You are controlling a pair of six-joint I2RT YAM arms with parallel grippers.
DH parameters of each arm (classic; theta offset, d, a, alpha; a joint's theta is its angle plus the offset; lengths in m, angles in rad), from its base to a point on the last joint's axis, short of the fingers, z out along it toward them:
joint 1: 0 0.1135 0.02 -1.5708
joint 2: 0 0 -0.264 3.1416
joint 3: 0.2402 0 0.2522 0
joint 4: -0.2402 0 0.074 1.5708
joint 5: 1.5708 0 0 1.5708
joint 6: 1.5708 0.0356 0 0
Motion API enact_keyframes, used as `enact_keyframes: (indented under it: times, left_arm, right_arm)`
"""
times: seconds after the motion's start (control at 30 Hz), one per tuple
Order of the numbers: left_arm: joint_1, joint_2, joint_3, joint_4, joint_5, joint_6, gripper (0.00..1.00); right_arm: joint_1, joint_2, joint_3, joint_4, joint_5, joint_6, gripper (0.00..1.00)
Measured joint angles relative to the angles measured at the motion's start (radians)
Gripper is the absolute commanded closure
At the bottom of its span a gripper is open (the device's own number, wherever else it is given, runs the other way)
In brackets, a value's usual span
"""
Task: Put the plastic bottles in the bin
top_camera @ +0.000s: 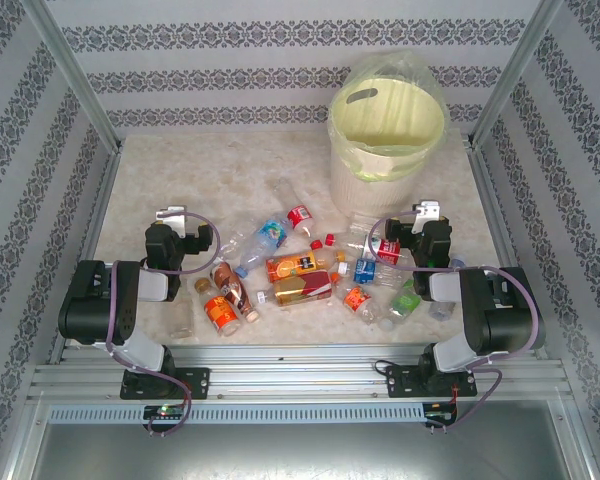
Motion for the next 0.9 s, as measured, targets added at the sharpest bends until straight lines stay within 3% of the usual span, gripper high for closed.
enact_keyframes:
  times: [0.9]
  left_arm:
    - [0.003,-0.002,-0.041,0.045,0.015,-0.001,0.00]
  right_arm:
    - [-0.001,-0.003,-0.003,0.004,0.000,0.004,0.02]
